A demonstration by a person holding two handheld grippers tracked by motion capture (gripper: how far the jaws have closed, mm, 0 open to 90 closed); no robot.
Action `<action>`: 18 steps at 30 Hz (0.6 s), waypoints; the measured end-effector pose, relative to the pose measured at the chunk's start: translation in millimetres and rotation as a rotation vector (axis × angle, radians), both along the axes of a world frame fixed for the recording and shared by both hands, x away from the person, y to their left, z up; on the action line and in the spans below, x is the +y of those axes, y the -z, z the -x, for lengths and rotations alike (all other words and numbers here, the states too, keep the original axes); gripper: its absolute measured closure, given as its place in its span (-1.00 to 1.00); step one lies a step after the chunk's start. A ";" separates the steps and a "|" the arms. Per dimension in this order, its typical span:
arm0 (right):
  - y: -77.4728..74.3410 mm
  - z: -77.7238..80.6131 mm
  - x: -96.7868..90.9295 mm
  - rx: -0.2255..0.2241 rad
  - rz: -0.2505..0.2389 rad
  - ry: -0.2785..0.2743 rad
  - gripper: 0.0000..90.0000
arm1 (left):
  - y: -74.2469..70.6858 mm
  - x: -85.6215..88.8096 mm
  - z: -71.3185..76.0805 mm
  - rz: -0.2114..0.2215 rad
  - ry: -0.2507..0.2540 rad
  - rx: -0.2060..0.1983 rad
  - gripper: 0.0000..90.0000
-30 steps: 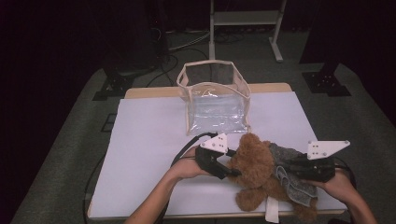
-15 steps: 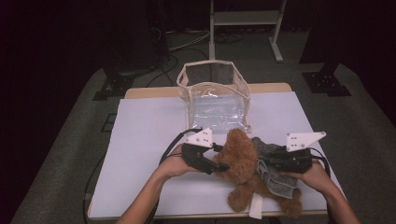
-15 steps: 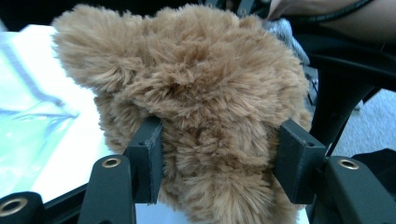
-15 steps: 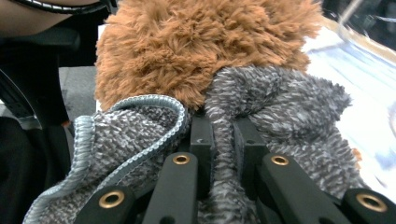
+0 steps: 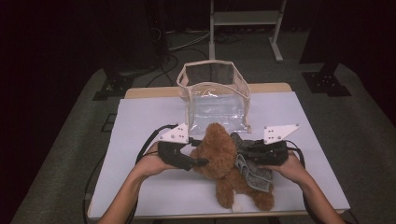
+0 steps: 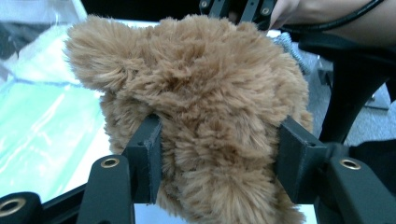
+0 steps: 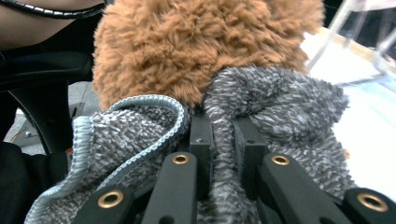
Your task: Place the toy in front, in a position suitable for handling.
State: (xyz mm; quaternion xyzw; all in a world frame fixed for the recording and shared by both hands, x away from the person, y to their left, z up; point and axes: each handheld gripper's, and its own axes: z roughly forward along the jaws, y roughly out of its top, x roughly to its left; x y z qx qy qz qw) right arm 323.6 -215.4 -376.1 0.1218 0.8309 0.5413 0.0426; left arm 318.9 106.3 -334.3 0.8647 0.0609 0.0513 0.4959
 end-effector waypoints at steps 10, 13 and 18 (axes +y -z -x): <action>-31.0 14.4 -44.9 -0.030 0.050 0.056 0.77 | -17.9 -36.8 1.7 -0.023 0.035 -0.076 -0.14; -52.7 17.3 -50.8 -0.058 0.045 0.056 0.77 | -22.6 -45.0 1.7 -0.019 0.051 -0.088 -0.14; -87.6 17.6 -40.8 -0.110 0.071 0.014 0.77 | -28.9 -57.1 2.0 -0.020 0.066 -0.106 -0.14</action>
